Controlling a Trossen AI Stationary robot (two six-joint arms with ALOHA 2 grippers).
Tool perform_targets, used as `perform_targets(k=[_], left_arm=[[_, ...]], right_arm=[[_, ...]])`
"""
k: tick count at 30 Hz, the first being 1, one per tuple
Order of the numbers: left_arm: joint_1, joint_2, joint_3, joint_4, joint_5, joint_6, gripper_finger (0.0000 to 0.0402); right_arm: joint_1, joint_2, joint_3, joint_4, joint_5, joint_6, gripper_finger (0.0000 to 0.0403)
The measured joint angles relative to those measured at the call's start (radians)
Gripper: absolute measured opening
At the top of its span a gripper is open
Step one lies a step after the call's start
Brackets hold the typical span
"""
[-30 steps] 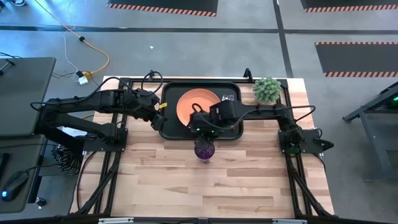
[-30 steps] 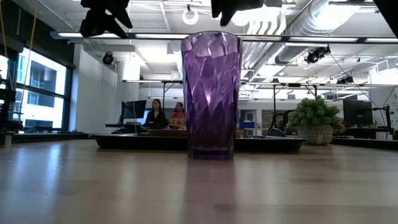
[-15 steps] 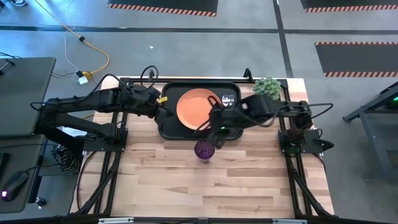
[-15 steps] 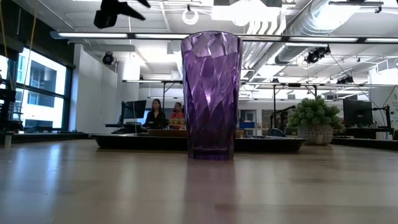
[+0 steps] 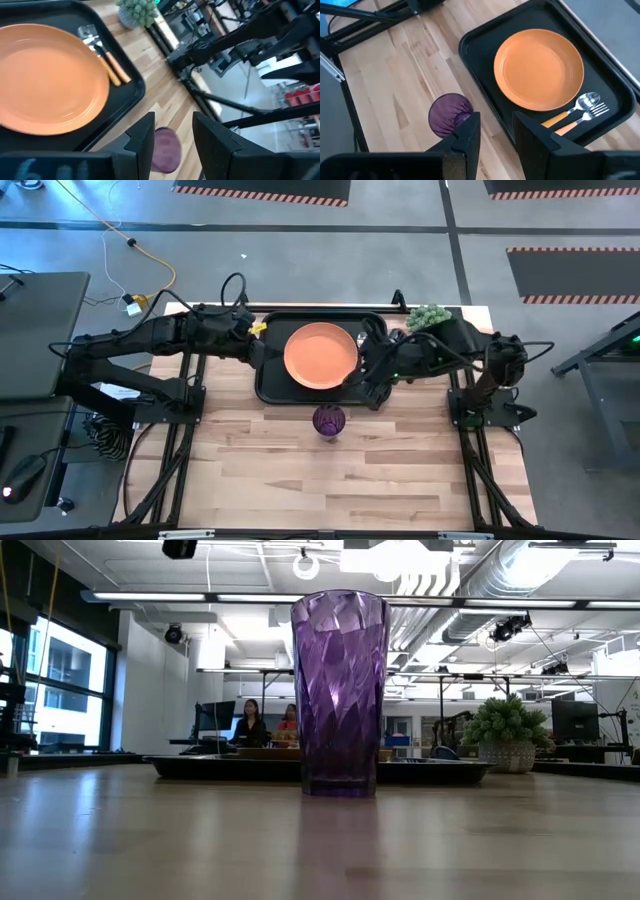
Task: Pick and place plate/cup/fork/spoon on tray
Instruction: Put the purple glass on the black serving tray to the top left of the orange plate
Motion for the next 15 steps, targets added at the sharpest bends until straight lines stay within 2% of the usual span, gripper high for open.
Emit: perform_targets(k=[11,15], left_arm=[[-0.036,0.122,0.155,-0.024,0.000,-0.016,0.0122],[-0.056,0.176,0.176,-0.056,-0.006,-0.021,0.0122]], right_arm=[[0.000,-0.005,-0.001,0.000,-0.007,-0.118,0.0106],[-0.005,-0.016,-0.001,0.000,-0.002,-0.146,0.0106]])
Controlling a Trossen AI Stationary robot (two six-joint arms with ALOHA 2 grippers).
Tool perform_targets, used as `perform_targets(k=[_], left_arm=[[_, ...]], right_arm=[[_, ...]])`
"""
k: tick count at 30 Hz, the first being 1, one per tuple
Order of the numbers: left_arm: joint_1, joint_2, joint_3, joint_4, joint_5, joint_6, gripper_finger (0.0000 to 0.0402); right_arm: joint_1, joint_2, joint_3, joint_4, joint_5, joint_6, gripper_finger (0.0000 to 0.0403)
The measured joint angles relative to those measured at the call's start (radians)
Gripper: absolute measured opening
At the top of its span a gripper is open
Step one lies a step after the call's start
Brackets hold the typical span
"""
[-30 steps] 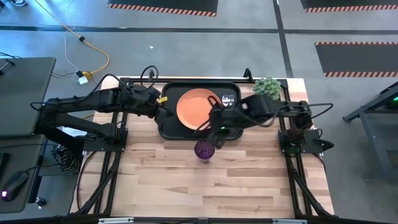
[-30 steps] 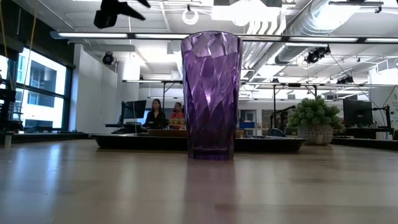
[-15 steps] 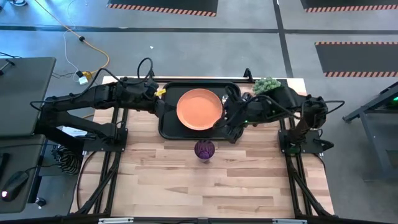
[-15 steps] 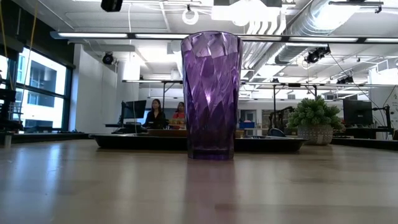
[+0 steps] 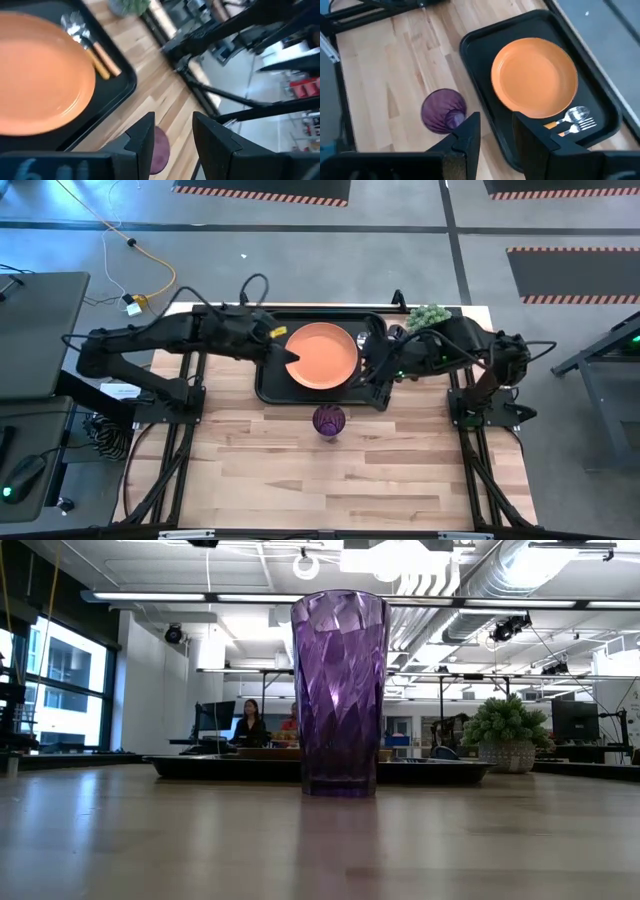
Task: Pick and place plate/cup/fork/spoon on tray
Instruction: Put the purple glass on the black serving tray to the top left of the orange plate
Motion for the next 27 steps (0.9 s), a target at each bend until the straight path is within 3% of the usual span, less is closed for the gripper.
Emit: perform_targets(k=[15,19,27], left_arm=[[-0.055,0.218,0.000,-0.084,0.010,-0.107,0.0102],[-0.056,0.236,-0.001,-0.035,0.065,-0.110,0.0089],[-0.062,0.252,-0.001,0.061,0.050,-0.089,0.0081]], right_arm=[[-0.024,-0.103,0.000,0.000,0.055,-0.036,0.0106],[-0.024,-0.112,0.000,0.000,0.060,-0.058,0.0106],[-0.024,-0.112,0.000,0.000,0.062,-0.079,0.0106]])
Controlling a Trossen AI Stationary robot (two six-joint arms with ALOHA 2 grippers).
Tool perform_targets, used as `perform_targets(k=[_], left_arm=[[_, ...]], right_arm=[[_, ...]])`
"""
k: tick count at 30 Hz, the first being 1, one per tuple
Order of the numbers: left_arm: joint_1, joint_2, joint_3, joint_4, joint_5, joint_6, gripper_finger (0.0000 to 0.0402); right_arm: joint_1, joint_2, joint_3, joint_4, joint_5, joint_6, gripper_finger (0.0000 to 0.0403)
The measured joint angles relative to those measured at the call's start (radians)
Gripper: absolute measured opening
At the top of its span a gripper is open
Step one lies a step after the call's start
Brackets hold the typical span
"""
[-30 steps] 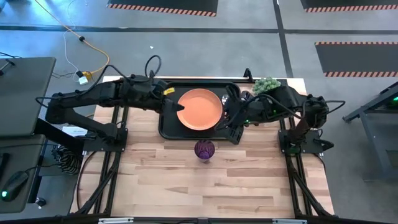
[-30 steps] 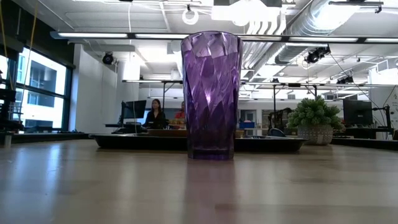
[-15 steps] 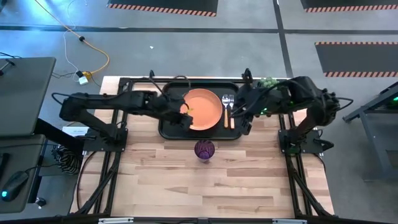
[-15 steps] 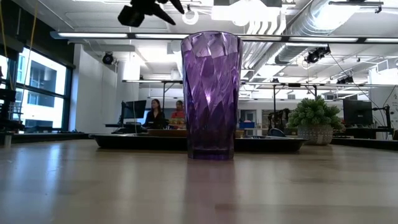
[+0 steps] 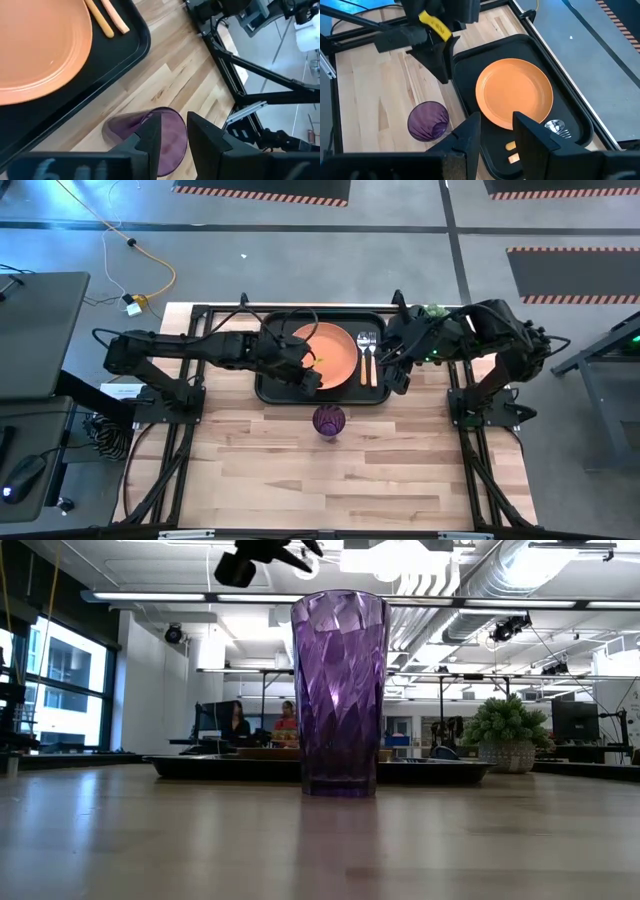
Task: Pick and place plate/cup/fork/spoon on tray
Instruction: Put the purple glass on the black serving tray to the top left of the orange plate
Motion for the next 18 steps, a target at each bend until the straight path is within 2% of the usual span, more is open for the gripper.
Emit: perform_targets(k=[18], left_arm=[[-0.028,0.066,0.001,-0.011,-0.019,0.034,0.0081]], right_arm=[[0.000,0.000,0.000,0.000,0.012,0.002,0.0106]])
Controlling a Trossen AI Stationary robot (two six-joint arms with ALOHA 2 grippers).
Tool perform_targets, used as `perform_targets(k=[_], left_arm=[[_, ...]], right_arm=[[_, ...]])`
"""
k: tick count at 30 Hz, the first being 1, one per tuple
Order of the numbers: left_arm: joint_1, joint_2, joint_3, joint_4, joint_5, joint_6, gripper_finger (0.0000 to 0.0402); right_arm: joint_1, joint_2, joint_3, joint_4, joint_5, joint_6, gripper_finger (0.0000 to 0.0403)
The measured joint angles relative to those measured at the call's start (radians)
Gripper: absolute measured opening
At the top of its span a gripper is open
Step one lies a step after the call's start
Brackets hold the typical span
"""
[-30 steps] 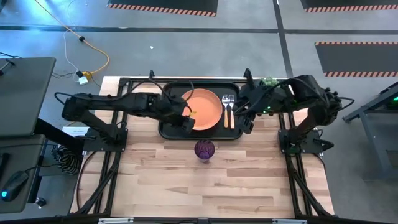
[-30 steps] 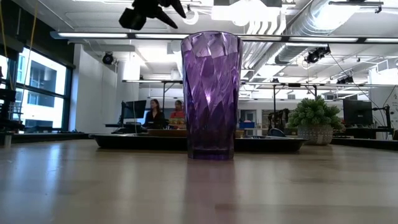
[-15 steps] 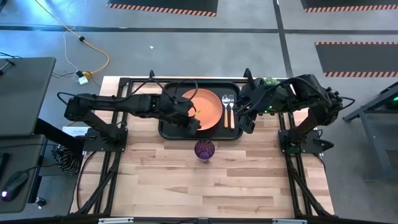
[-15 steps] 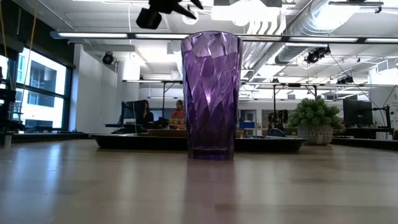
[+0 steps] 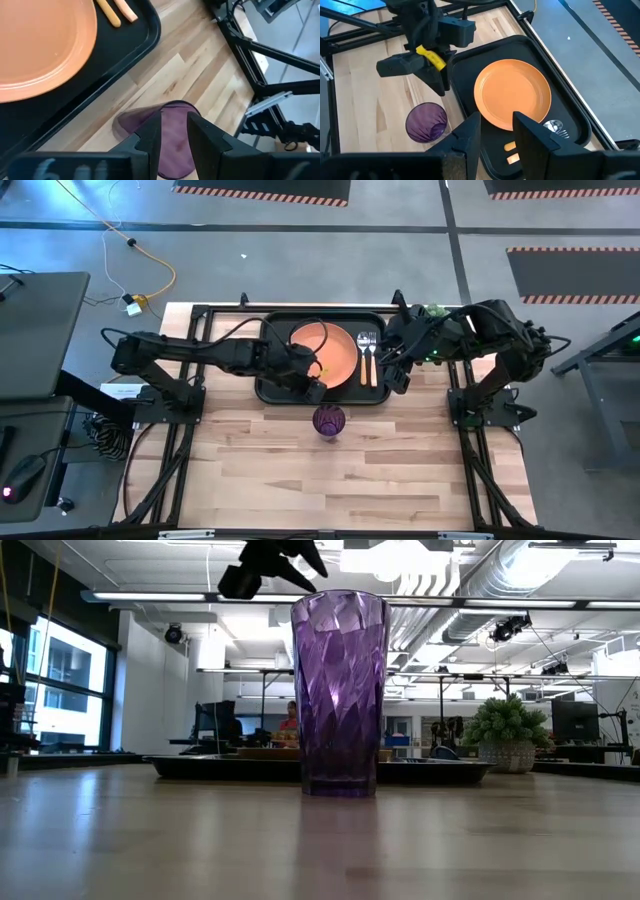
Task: Pick and place plate/cup/fork/spoon on tray
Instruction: Put the purple glass on the black serving tray to the top left of the orange plate
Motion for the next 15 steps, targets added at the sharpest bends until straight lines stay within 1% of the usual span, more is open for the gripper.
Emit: perform_targets(k=[5,15], left_arm=[[-0.019,0.000,0.000,-0.012,-0.029,0.051,0.0081],[-0.036,0.000,-0.043,-0.028,-0.033,0.028,0.0081]], right_arm=[[0.000,0.000,0.000,0.000,0.000,0.001,0.0106],[0.000,0.000,0.000,0.000,0.001,0.009,0.0106]])
